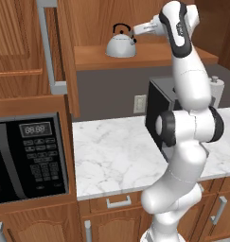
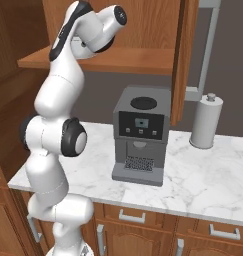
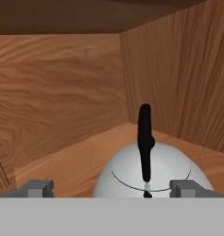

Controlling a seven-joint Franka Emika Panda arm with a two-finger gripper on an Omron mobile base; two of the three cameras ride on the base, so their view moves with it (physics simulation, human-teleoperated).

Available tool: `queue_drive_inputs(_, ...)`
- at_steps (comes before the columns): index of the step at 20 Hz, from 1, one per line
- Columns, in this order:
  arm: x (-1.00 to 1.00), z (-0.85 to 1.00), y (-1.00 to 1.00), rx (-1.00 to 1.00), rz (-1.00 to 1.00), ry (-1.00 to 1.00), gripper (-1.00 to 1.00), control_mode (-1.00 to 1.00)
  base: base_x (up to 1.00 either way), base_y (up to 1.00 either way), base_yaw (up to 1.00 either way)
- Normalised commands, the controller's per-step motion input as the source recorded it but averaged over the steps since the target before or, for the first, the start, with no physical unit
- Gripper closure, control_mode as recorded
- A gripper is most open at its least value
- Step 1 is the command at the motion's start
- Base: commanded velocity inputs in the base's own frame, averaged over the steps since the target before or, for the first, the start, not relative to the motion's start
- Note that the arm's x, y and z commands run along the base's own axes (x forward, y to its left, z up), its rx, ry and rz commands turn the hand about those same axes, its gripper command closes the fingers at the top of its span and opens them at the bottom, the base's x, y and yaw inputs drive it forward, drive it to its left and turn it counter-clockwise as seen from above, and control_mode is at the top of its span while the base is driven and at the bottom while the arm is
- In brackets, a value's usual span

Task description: Open the cabinet, pick the kettle from the cabinet, and place it in the sink.

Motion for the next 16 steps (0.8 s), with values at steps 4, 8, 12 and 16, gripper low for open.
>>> queue_drive_inputs(4,0.14,0.00,0.00,0.00,0.00,0.00,-1.00,-1.00,0.00,0.00,0.00)
queue_drive_inputs(8,0.13,-0.01,0.00,0.00,0.00,0.00,-1.00,-1.00,0.00,0.00,0.00)
queue_drive_inputs(12,0.13,-0.03,0.00,0.00,0.00,0.00,-1.00,-1.00,0.00,0.00,0.00)
queue_drive_inputs(16,0.15,-0.03,0.00,0.00,0.00,0.00,-1.00,-1.00,0.00,0.00,0.00)
